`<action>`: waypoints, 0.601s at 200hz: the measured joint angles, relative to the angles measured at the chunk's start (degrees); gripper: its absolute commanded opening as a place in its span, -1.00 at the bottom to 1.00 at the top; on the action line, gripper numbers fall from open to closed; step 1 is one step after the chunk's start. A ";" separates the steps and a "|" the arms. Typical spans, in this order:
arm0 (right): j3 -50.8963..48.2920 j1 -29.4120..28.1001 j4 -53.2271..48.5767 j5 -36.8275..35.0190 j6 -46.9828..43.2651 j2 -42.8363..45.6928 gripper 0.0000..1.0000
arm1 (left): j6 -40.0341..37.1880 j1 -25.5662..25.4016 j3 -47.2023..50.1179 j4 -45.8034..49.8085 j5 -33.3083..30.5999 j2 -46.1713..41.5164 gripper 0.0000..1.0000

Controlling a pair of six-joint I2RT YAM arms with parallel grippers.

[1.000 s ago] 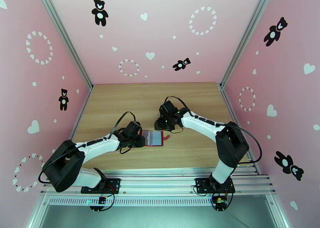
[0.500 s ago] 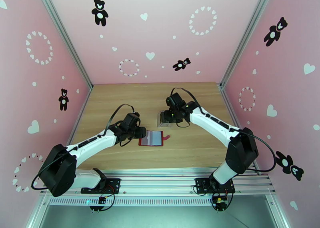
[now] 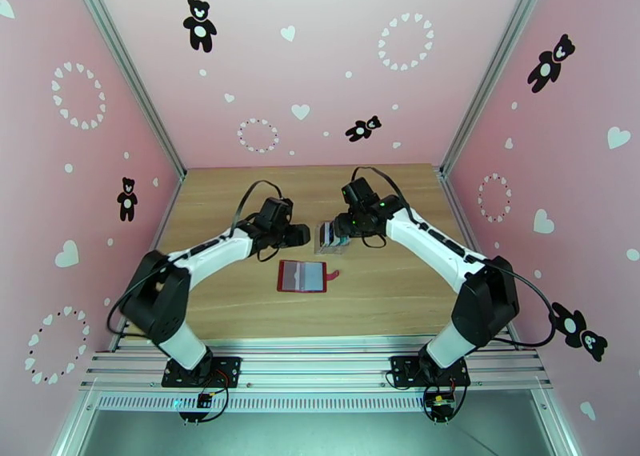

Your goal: Put the credit cards into the card holder

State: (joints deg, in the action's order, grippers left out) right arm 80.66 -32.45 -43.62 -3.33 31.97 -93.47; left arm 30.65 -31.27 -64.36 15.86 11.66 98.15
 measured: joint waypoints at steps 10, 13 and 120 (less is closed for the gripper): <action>0.15 0.22 0.00 -0.42 -0.04 -0.46 0.08 | 0.00 0.00 -1.18 -0.94 0.81 2.16 0.38; 0.20 0.33 -0.07 -0.55 -0.04 -0.63 0.08 | 0.02 0.00 -1.51 -1.11 1.09 2.62 0.37; 1.68 2.05 -1.64 -3.28 0.04 -4.83 0.01 | 2.12 0.98 -4.02 -10.64 6.62 11.61 0.31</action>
State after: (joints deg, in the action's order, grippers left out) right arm 82.35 -30.39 -45.25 -6.61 32.01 -98.30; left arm 32.77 -30.28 -68.38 5.21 18.28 109.75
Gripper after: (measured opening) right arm 0.509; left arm 0.657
